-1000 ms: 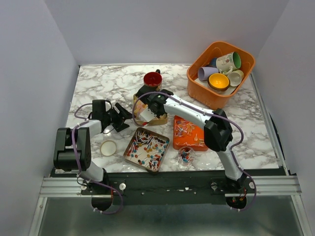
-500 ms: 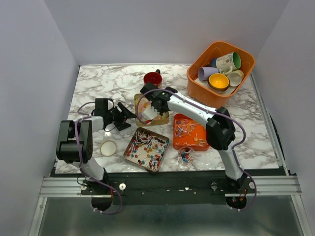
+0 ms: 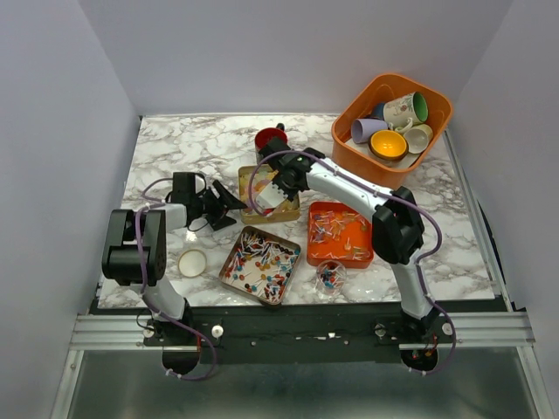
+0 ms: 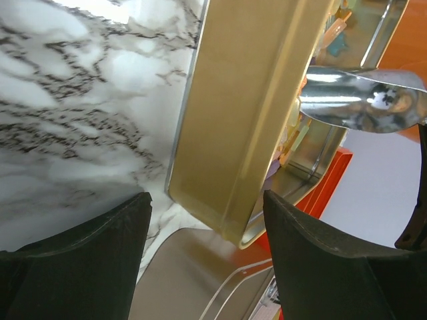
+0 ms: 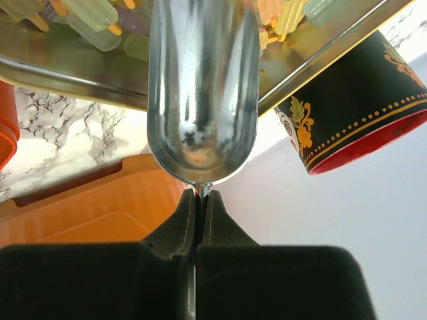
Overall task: Pack the candies
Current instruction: Scoop the fake candies from the storage box.
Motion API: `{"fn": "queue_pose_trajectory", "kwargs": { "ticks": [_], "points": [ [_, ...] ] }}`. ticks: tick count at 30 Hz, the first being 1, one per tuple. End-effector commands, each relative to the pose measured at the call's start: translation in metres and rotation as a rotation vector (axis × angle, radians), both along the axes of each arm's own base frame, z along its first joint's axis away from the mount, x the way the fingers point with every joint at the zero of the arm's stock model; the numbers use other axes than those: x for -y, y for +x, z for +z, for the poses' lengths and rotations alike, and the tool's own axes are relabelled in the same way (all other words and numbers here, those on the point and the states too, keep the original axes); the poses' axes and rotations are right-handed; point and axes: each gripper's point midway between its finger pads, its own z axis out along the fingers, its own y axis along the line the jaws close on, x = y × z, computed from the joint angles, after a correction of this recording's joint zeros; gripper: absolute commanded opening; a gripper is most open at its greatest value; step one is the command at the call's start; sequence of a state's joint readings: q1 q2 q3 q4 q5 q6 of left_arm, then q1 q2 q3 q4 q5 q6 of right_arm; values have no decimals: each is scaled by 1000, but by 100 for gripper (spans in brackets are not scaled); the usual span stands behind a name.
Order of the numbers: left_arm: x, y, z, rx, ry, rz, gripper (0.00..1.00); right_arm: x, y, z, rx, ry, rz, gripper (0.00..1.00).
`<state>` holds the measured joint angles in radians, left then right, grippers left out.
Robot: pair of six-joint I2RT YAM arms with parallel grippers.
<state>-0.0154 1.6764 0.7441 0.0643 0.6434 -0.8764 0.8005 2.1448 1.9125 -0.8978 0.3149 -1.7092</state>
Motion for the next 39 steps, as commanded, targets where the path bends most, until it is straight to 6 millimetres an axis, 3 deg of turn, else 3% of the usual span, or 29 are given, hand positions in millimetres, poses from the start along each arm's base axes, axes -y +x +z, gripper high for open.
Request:
{"fn": "queue_pose_trajectory", "kwargs": {
  "ticks": [1, 8, 15, 22, 27, 35, 39],
  "points": [
    [13, 5, 0, 12, -15, -56, 79, 2, -24, -38, -153, -43, 59, 1],
    [25, 8, 0, 5, -30, -80, 77, 2, -25, -54, -158, -79, 122, 1],
    [27, 9, 0, 1, -48, -80, 77, -15, -25, -53, -130, -77, 227, 1],
    [29, 14, 1, 5, -63, -84, 77, -21, -18, -69, -152, -109, 205, 1],
    [31, 15, -2, -1, -72, -85, 76, -31, -26, -81, -207, -68, 194, 1],
    [33, 13, -2, -19, -96, -81, 75, -24, -32, -94, -253, -61, 120, 1],
    [35, 16, 2, -10, -115, -72, 74, -39, -38, -100, -282, -11, 91, 1]
  ]
}}
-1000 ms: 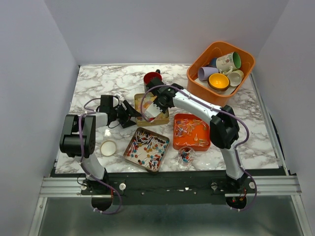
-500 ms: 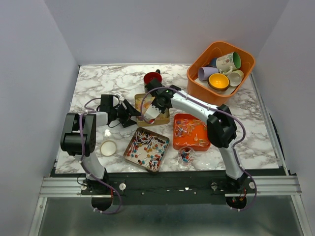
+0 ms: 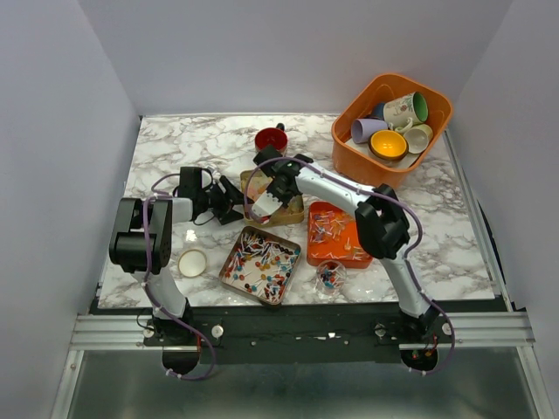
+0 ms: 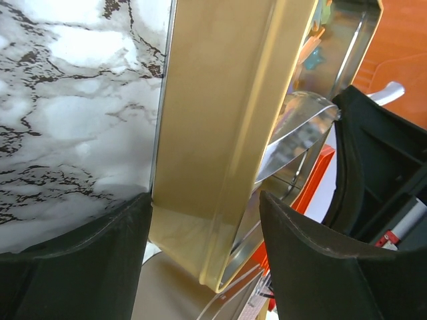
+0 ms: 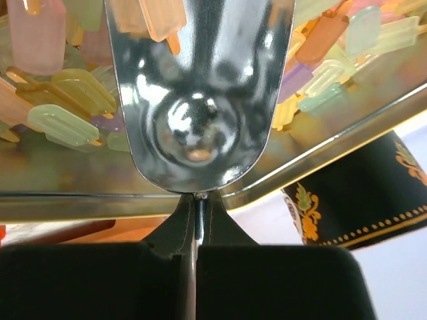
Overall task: Pack the candies
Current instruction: Scoop the fake candies from the storage box.
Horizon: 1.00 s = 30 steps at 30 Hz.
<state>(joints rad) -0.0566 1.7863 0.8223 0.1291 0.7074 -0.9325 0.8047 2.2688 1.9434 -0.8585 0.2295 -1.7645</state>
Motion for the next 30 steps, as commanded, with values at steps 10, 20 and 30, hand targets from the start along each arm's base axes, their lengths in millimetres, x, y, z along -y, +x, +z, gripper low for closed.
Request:
{"fn": "queue_pose_trajectory", "kwargs": {
  "ticks": [10, 20, 30],
  "points": [
    [14, 6, 6, -7, -71, -14, 70, -52, -46, -43, -270, 121, -78, 1],
    [6, 21, 17, -16, -132, 25, 70, -68, -72, -44, -456, 285, -171, 1],
    [0, 19, 42, 21, -142, -38, 74, -59, -89, -27, -629, 420, -199, 1]
  ]
}}
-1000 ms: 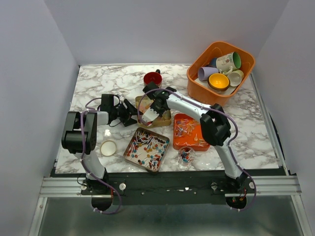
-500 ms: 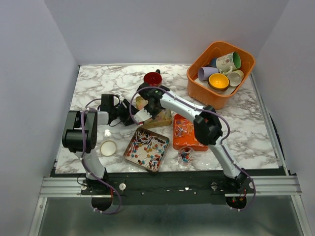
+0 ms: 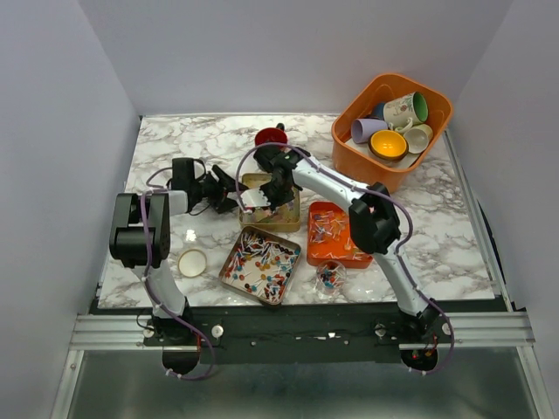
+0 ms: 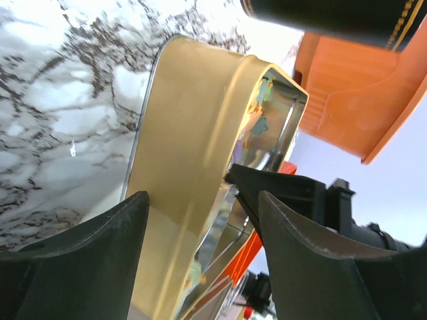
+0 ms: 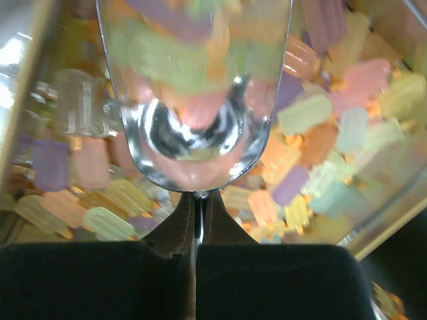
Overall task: Pack the candies
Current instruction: Scoop the fake candies from the storage box.
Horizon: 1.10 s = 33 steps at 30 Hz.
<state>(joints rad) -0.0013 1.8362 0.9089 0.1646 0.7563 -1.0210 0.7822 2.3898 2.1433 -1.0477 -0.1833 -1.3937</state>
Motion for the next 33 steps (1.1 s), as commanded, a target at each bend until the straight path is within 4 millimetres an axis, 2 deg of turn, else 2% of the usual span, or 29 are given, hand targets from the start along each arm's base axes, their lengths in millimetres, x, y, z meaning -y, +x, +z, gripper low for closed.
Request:
{"fn": "queue_pose_trajectory", "kwargs": {
  "ticks": [1, 3, 13, 19, 22, 23, 26, 27, 29, 30, 31, 33],
  "points": [
    [4, -13, 24, 24, -57, -90, 74, -22, -37, 6, -176, 168, 28, 1],
    [2, -17, 29, 36, -46, -106, 75, -18, -37, 7, -187, 180, 17, 1],
    [-15, -22, 57, 86, -28, -135, 76, -2, -3, 21, -116, 209, -74, 1],
    [-25, -22, 77, 139, 21, -173, 76, 16, 18, 42, -6, 187, -119, 1],
    [-32, -18, 86, 169, 47, -175, 77, 24, 24, 60, 27, 200, -143, 1],
    [-37, -15, 90, 184, 58, -165, 77, 26, 25, 69, 37, 215, -149, 1],
    [-47, -11, 98, 231, 113, -160, 77, 33, 26, 82, 51, 235, -181, 1],
    [-49, -12, 99, 232, 130, -158, 77, 35, 25, 96, 63, 257, -195, 1],
    [-52, -12, 103, 266, 164, -169, 77, 42, 21, 100, 62, 260, -209, 1],
    [-53, -14, 107, 277, 172, -169, 76, 46, 18, 113, 79, 273, -213, 1],
    [-54, -14, 108, 285, 182, -169, 77, 54, 13, 109, 73, 253, -221, 1],
    [-55, -18, 113, 301, 187, -163, 76, 62, 6, 115, 76, 255, -238, 1]
  ]
}}
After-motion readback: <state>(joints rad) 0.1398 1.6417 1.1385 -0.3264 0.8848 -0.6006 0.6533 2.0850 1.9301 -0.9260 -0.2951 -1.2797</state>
